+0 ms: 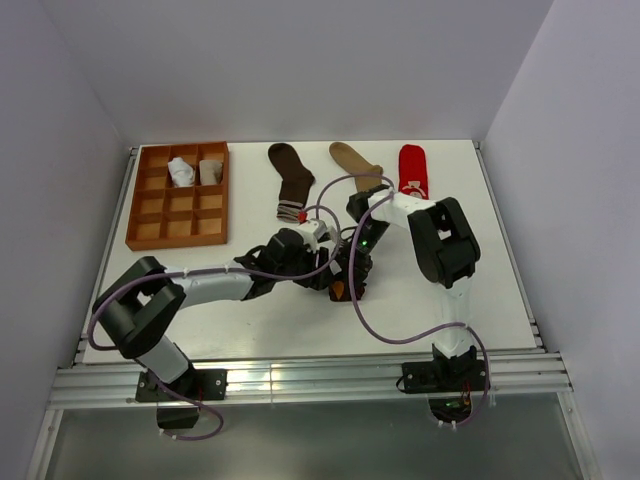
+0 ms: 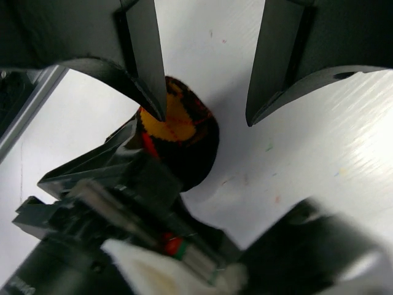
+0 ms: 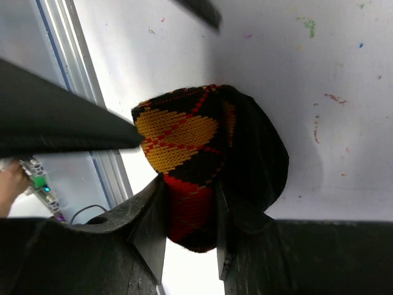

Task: Roll the socks
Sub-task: Roll the sock at the center of the board.

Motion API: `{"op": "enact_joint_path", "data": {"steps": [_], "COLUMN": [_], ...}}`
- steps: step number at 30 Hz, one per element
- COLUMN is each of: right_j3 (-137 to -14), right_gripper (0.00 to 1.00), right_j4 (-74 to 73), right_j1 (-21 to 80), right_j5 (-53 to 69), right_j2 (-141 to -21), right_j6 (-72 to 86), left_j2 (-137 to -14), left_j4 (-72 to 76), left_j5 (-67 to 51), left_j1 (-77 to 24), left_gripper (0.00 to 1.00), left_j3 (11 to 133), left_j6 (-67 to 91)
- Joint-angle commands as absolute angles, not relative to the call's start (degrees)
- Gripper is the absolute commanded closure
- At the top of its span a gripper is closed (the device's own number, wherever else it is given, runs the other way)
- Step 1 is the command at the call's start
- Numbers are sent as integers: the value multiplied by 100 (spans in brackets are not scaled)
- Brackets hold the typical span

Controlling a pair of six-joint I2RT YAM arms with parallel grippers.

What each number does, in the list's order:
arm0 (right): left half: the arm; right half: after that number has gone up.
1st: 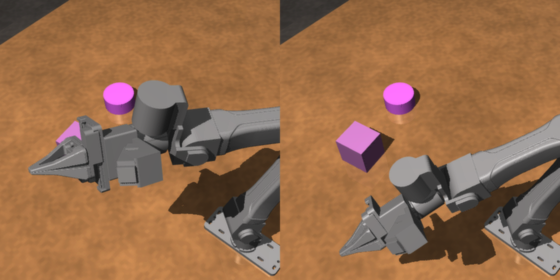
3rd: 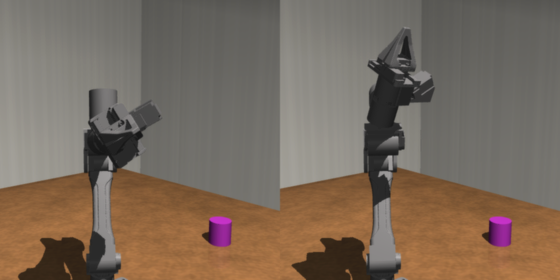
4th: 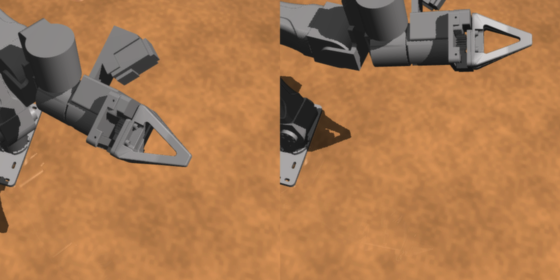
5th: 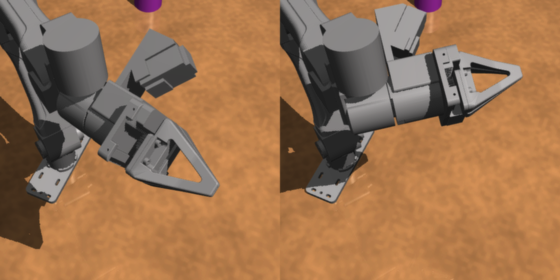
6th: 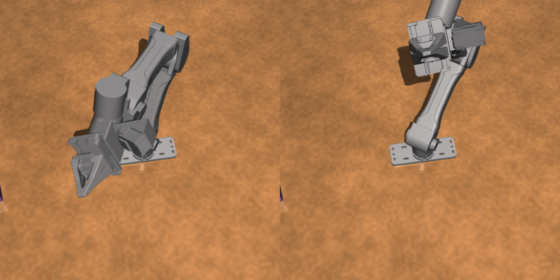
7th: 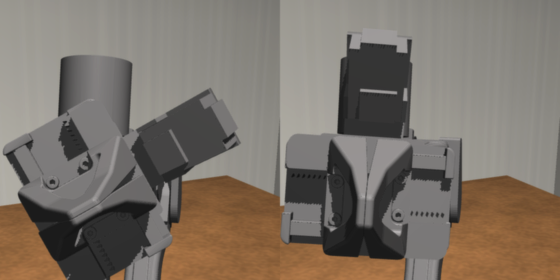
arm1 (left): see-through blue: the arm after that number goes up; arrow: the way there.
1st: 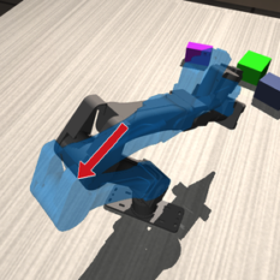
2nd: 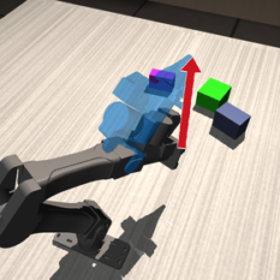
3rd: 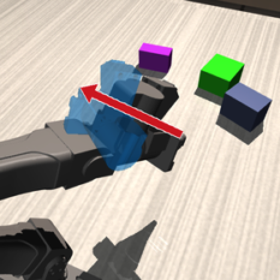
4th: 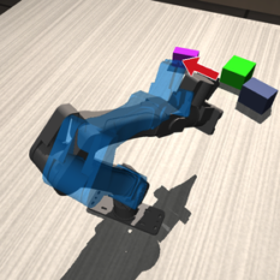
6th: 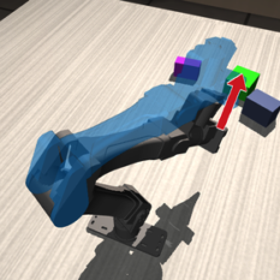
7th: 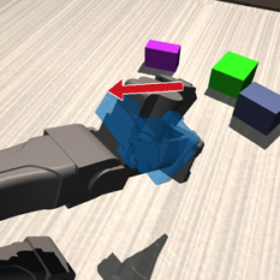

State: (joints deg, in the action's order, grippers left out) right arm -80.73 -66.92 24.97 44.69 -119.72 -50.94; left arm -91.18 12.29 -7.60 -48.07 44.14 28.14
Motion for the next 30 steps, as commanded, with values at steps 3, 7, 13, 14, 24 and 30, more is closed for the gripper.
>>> {"op": "enact_joint_path", "data": {"steps": [3, 7, 13, 14, 24, 30], "right_j3": [-8051, -8086, -8121, -8130, -8043, -7770], "right_gripper": [72, 72, 72, 72, 62, 48], "right_j4": [-6398, -6390, -6425, -6416, -6144, -5608], "right_j1": [2505, 2496, 2496, 2496, 2487, 2478], "right_j5": [3586, 3577, 3551, 3542, 3446, 3427], "right_j2": [-12384, -12428, -12445, -12445, -12314, -11910], "right_j6": [-5133, -5071, -5054, -5019, -4799, -4544], "left_j2": [-9465, -9536, -9861, -9905, -10371, -10529], "left_j4": [1652, 1863, 1688, 1609, 959, 440], "left_j5": [-1817, -2275, -2610, -2628, -2452, -2180], "left_j1": [-4825, -4834, -4834, -4825, -4825, -4834], "left_gripper": [41, 38, 38, 38, 75, 100], "left_j3": [4790, 4729, 4922, 4957, 5352, 5484], "left_j6": [2285, 2268, 2127, 2101, 2293, 2408]}}
